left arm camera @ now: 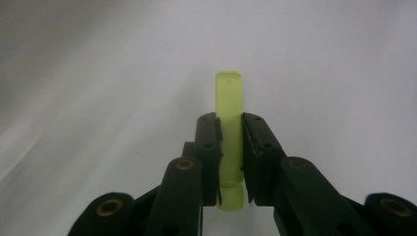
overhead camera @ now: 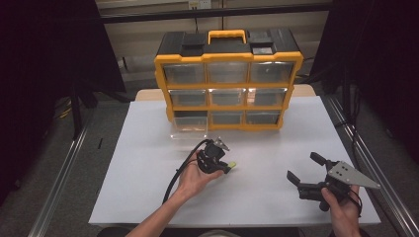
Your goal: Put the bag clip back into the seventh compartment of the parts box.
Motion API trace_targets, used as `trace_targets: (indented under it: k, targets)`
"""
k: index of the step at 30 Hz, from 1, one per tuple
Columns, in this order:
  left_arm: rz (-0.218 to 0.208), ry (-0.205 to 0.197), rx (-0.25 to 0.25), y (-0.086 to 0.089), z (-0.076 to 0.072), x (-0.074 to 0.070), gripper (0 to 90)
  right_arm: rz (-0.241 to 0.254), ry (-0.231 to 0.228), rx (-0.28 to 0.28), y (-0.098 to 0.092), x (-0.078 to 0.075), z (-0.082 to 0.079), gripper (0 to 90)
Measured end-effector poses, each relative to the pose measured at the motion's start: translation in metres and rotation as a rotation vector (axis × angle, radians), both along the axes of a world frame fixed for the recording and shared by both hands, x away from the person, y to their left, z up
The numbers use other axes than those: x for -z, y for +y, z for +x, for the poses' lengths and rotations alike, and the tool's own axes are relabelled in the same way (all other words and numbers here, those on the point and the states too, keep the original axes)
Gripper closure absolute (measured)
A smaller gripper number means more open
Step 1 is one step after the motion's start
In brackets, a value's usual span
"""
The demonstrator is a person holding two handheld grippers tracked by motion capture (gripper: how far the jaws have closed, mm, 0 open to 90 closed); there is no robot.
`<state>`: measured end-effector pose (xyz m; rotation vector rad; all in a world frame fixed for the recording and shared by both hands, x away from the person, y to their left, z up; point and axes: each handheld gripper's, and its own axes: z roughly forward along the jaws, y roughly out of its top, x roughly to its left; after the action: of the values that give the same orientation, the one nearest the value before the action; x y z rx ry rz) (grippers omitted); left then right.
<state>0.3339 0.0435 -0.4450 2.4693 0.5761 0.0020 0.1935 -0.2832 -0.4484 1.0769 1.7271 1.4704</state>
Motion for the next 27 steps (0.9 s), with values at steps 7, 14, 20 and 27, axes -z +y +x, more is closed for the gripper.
trace_targets:
  k: [7, 14, 20, 27]
  targets:
    - [-0.118, -0.029, -0.03, 0.006, -0.006, -0.008, 78.4, 0.001, 0.0, -0.001, 0.0, 0.0, 0.0, 0.0]
    - [-0.165, -0.058, -0.035, 0.019, -0.006, -0.017, 78.4, 0.005, 0.006, 0.0, 0.0, 0.001, 0.002, 0.0]
    - [-0.223, -0.09, -0.046, 0.035, -0.011, -0.025, 78.4, 0.004, 0.01, -0.003, 0.001, 0.001, 0.003, 0.0]
    - [-0.321, -0.107, -0.059, 0.047, -0.014, -0.027, 78.4, 0.008, 0.007, -0.001, 0.001, 0.001, 0.003, 0.0]
